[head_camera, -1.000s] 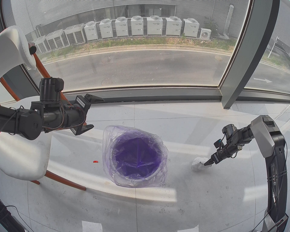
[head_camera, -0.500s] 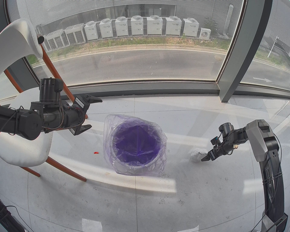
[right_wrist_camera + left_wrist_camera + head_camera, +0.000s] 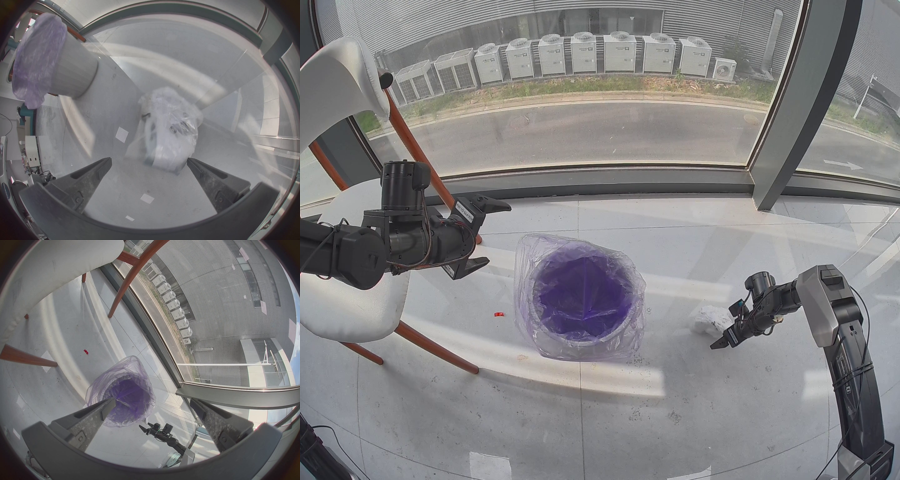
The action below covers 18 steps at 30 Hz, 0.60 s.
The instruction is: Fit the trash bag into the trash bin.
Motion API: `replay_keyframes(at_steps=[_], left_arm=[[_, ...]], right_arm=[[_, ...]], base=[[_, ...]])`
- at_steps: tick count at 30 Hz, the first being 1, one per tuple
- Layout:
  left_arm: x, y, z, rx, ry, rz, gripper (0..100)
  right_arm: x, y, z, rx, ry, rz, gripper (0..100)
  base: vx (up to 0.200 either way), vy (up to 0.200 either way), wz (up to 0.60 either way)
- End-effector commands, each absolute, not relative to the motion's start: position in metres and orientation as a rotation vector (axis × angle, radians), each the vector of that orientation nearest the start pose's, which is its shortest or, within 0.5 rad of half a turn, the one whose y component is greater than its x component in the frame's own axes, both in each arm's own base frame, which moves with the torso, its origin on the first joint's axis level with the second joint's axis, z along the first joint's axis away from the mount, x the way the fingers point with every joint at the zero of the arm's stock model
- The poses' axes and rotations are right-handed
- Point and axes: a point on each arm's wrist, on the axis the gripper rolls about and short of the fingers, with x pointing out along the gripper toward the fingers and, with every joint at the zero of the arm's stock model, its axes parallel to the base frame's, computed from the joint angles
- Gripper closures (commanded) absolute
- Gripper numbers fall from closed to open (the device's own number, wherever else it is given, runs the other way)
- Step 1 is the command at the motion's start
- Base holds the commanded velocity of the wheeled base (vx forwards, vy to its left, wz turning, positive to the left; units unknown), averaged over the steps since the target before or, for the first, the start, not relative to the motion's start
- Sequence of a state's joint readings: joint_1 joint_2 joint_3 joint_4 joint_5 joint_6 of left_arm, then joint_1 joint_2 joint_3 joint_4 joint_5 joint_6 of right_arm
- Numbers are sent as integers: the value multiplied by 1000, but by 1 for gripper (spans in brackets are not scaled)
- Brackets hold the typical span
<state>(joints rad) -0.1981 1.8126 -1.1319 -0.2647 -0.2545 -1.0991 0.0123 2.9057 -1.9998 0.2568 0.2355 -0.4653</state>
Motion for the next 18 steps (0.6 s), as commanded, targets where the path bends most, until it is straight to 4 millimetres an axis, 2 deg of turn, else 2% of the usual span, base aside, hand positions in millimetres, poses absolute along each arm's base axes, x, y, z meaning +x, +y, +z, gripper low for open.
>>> replay_keyframes(at_steps=[1,2,3,4,6,8,9,11,13,14,15,16,17,18], left_arm=[[340,-74,199,-1076,620,-170,0],[339,-74,200,-1076,620,-170,0],[339,-74,200,-1074,619,-171,0],[339,-74,200,-1076,618,-171,0],[339,-74,201,-1076,616,-173,0],[339,-73,202,-1077,611,-174,0],[339,-74,203,-1076,610,-177,0],[339,-74,203,-1077,611,-178,0],[339,-74,203,-1078,610,-176,0],[339,-74,203,-1078,610,-176,0],[339,-74,203,-1078,610,-176,0],[339,-74,203,-1078,610,-176,0],[339,-73,203,-1080,608,-175,0],[339,-73,203,-1080,608,-175,0]], right_arm=[[488,14,-158,-265,1160,503,0],[485,13,-164,-262,1173,505,0],[479,13,-181,-254,1207,513,0],[476,14,-190,-249,1226,518,100],[472,15,-196,-242,1249,523,100],[464,11,-189,-208,1345,541,100],[459,10,-175,-187,1417,549,100],[452,7,-129,-151,1540,563,100],[434,-1,-92,-83,1715,574,100],[434,-1,-92,-83,1715,574,100],[419,-10,-54,-24,1848,581,100],[417,-12,-46,-19,1853,580,100],[412,-16,-9,-7,1853,574,100],[412,-16,-9,-7,1853,574,100]], base=[[0,0,0],[0,0,0],[0,0,0],[0,0,0],[0,0,0],[0,0,0],[0,0,0],[0,0,0],[0,0,0],[0,0,0],[0,0,0],[0,0,0],[0,0,0],[0,0,0]])
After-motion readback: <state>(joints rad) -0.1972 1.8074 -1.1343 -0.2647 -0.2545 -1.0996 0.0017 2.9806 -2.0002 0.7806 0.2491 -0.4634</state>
